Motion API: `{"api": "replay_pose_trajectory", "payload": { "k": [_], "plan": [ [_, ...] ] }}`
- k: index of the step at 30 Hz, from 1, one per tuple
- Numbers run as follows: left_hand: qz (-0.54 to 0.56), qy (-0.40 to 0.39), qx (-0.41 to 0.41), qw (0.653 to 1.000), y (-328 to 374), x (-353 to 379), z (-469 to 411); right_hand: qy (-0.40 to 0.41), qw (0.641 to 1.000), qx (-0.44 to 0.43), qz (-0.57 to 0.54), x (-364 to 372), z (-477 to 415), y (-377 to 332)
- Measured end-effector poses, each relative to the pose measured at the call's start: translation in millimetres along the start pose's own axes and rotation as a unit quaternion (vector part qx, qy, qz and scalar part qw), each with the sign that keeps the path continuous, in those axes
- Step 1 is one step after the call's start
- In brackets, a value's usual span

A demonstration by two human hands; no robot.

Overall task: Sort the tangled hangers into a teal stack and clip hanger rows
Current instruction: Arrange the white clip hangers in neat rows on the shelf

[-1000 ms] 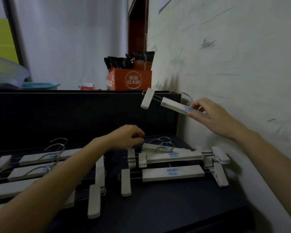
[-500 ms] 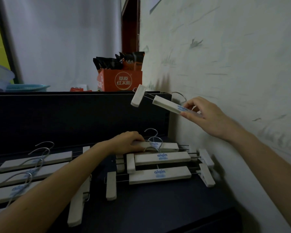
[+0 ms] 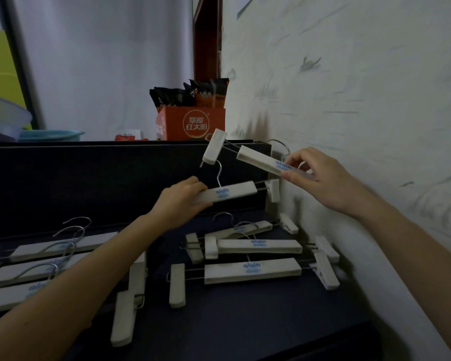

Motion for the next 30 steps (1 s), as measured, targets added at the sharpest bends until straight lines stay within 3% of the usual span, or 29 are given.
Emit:
{"api": "replay_pose_trajectory", "payload": {
  "k": [9,18,26,30],
  "plan": [
    [0.023,0.006,-0.025,0.999,-16,-48,35,0.01,0.999,-0.035,0.001,7,-13,-23],
    [-0.017,-0.027,-0.056,0.998,-45,-111,155,0.006,0.994,-0.11,-0.02,46,-27,-95],
    [0.054,-0.045,-0.023,0.997,-56,-134,275,-0.028,0.995,-0.086,-0.04,84,-25,-151],
    [0.047,-0.1,-0.028,0.993,-56,-123,312,-0.038,0.997,-0.062,-0.037,100,-17,-167]
  ]
}}
Point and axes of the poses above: each hand's wrist, its own z-axis away from the middle knuckle, its own x-axis out of the palm, y = z × x, the point moved 1 cm from there along -z, towards the middle knuckle, and after that the axes turned 7 degrees about -y, right-handed, at the moved point
